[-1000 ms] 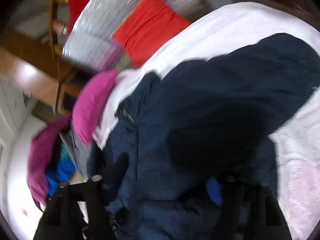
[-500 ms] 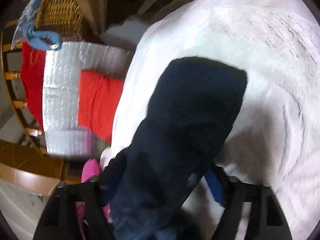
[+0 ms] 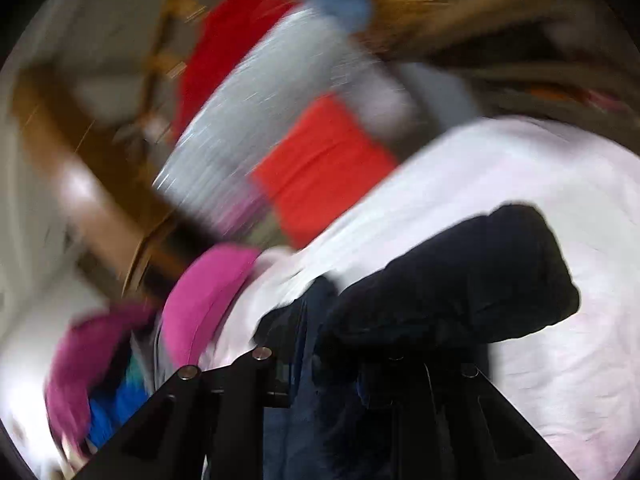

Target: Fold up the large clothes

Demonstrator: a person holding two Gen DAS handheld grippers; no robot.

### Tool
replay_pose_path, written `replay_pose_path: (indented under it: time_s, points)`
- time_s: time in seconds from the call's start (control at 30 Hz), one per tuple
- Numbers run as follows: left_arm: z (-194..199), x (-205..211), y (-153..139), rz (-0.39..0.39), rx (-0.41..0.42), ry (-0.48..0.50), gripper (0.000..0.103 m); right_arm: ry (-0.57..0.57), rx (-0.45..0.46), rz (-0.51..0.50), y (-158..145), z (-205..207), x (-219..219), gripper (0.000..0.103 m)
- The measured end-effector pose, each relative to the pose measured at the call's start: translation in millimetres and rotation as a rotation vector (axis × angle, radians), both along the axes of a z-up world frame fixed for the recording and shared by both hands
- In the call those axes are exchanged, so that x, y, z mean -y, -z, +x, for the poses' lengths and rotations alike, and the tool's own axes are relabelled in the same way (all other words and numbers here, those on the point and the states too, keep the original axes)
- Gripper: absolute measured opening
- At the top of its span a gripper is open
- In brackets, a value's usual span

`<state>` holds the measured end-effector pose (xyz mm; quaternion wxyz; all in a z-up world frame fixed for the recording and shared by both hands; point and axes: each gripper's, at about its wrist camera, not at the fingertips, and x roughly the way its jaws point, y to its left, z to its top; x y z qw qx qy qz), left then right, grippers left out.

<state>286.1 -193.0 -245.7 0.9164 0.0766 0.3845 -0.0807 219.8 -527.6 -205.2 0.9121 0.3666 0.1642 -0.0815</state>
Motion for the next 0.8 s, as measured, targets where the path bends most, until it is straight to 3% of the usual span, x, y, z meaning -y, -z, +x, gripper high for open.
replay_pose_path:
  time_s: [0.13, 0.27, 0.33, 0.4, 0.53, 0.63, 0.7, 0.8]
  points:
    - [7.4, -19.6, -2.2, 0.0, -0.005, -0.053, 0.103, -0.258, -0.005, -0.046, -0.7, 44.2, -69.6, 0.023]
    - [18.5, -40.4, -2.0, -0.017, -0.02, -0.111, 0.103, -0.45, -0.119, 0.025, 37.4, 68.6, -117.1, 0.024]
    - [23.1, -50.3, -2.4, -0.034, -0.03, -0.134, 0.103, -0.546, -0.232, 0.091, 60.2, 89.4, -137.3, 0.037]
    - [25.9, -56.0, -3.4, -0.051, -0.035, -0.148, 0.103, -0.586, -0.299, 0.129, 76.9, 87.2, -141.4, 0.071]
    - [24.6, -52.6, -5.7, -0.076, -0.033, -0.114, 0.103, -0.669, -0.245, 0.188, 66.1, 65.4, -122.8, 0.072]
    - [18.2, -36.3, -7.9, -0.101, -0.021, -0.039, 0.103, -0.655, -0.137, 0.195, 43.9, 34.8, -87.7, 0.078]
    - [14.5, -24.1, -8.8, -0.116, -0.012, 0.01, 0.103, -0.539, -0.103, 0.153, 34.4, 15.2, -63.9, 0.079]
    - [16.3, -6.2, -5.6, -0.13, -0.035, 0.061, 0.103, -0.268, -0.149, 0.068, 35.5, -9.0, -17.7, 0.079]
